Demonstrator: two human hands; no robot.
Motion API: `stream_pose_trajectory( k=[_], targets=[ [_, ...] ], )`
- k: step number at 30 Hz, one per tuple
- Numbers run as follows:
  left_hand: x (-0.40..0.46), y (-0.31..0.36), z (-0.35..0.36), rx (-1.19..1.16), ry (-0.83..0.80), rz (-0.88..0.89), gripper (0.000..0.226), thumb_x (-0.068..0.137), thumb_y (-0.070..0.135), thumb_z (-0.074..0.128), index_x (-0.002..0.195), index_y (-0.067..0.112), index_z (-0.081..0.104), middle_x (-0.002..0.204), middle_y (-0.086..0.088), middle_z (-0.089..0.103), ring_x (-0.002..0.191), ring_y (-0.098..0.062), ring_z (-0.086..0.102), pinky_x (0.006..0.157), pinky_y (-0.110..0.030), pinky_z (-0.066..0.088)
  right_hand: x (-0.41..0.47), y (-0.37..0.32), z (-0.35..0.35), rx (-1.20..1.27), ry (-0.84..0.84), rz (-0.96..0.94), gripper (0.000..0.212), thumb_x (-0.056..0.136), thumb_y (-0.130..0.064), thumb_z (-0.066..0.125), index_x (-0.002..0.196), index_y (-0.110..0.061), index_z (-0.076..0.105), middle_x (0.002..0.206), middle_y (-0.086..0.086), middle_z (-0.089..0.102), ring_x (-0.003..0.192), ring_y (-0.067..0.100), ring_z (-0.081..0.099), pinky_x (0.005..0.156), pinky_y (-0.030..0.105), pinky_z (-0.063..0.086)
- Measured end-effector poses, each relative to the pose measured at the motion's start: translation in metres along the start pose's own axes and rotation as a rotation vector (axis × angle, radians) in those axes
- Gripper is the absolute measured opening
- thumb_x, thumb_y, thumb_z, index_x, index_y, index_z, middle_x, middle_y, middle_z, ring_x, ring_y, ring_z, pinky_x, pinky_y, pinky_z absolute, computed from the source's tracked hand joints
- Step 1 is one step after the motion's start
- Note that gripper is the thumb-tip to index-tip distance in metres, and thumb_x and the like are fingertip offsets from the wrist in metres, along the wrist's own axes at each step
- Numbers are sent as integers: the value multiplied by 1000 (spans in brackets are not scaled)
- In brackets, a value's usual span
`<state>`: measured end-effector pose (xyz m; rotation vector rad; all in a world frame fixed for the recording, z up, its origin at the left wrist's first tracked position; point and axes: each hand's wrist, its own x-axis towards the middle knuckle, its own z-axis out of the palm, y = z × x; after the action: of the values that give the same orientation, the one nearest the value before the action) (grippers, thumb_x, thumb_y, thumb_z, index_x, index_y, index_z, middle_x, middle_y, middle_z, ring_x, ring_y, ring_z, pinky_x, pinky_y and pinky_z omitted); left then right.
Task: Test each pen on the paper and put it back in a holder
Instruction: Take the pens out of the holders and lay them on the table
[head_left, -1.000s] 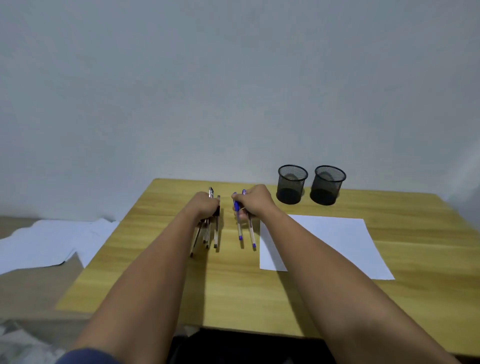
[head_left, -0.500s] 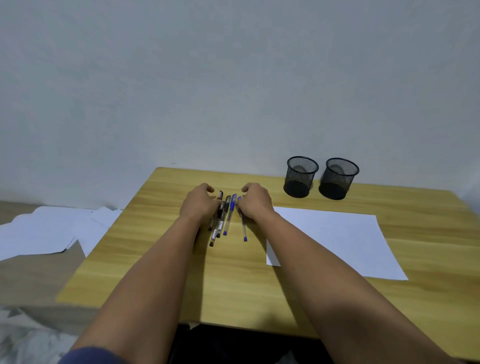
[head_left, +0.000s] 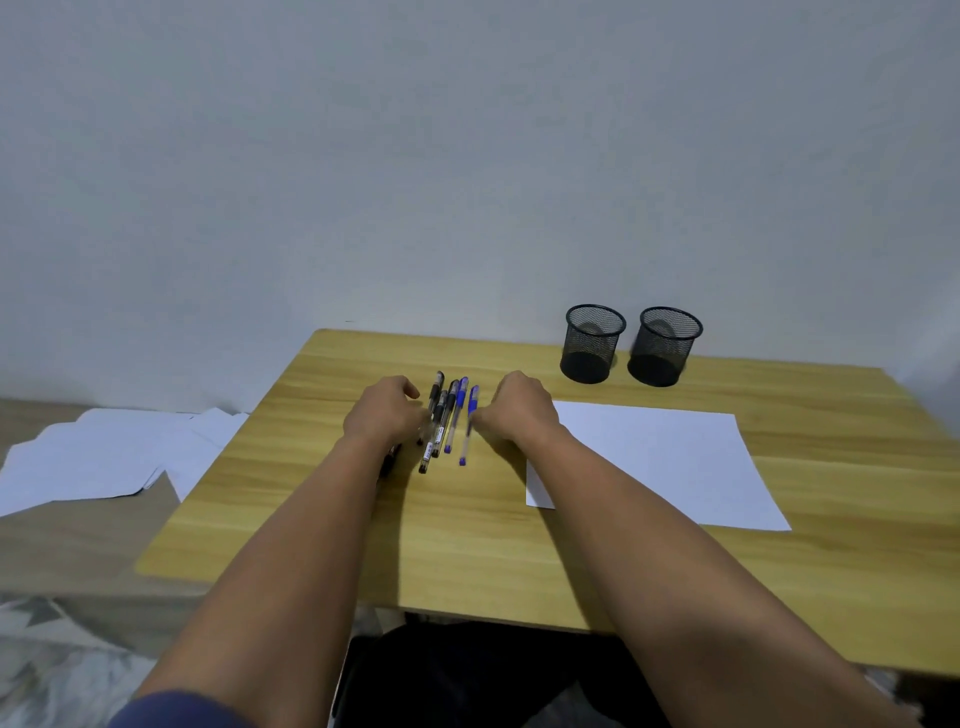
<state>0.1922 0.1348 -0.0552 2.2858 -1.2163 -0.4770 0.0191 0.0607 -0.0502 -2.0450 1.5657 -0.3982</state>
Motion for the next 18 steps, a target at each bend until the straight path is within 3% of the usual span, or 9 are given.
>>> stream_pose_trajectory(
  k=[2, 4, 6, 10, 13, 15, 18],
  targets=[
    [-2, 5, 4, 21, -3, 21, 36, 82, 37, 72, 114, 25, 63, 104, 1, 69, 89, -20, 66, 82, -38, 57, -5, 0, 3, 11, 9, -10, 37, 83, -43, 80, 78, -17, 54, 76, 0, 58, 64, 19, 52, 52, 30, 38],
    [-4, 12, 7, 54, -1, 41, 32, 83, 35, 71, 113, 26, 64, 100, 2, 70, 86, -19, 66, 74, -34, 54, -11, -1, 5, 14, 7, -28, 42, 81, -54, 79, 84, -17, 58, 78, -1, 61, 68, 20, 56, 54, 30, 39],
    [-4, 16, 10, 97, 0, 57, 29, 84, 32, 69, 113, 26, 65, 100, 1, 71, 87, -20, 66, 68, -31, 48, -16, -4, 8, -13, -19, -40, 36, 80, -48, 78, 89, -19, 60, 84, 0, 63, 74, 22, 61, 56, 30, 41],
    [-8, 23, 12, 149, 5, 83, 23, 87, 29, 66, 109, 25, 67, 97, 2, 68, 87, -22, 63, 65, -30, 43, -17, -7, 5, -133, -40, -52, 22, 89, -19, 71, 84, -18, 49, 95, 3, 59, 84, 27, 58, 60, 32, 41],
    [-11, 30, 9, 180, 8, 78, 22, 87, 26, 63, 109, 24, 67, 91, 3, 67, 84, -20, 64, 62, -29, 43, -18, -6, -2, -197, 1, -73, 18, 92, -21, 71, 96, -17, 54, 103, 7, 63, 90, 28, 57, 70, 36, 45],
    [-13, 36, 5, 195, 32, 95, 25, 88, 25, 61, 113, 23, 66, 97, 1, 69, 89, -22, 66, 65, -30, 47, -19, -3, -14, -194, 22, -74, 21, 94, -28, 71, 92, -16, 54, 97, 4, 62, 89, 28, 58, 70, 36, 45],
    [-15, 47, 2, 165, 83, 202, 45, 92, 29, 62, 136, 24, 57, 129, -2, 64, 113, -26, 62, 80, -36, 52, -15, 2, -39, -70, -6, -40, 32, 91, -37, 73, 78, -12, 58, 82, 3, 68, 81, 30, 69, 66, 35, 55]
  ],
)
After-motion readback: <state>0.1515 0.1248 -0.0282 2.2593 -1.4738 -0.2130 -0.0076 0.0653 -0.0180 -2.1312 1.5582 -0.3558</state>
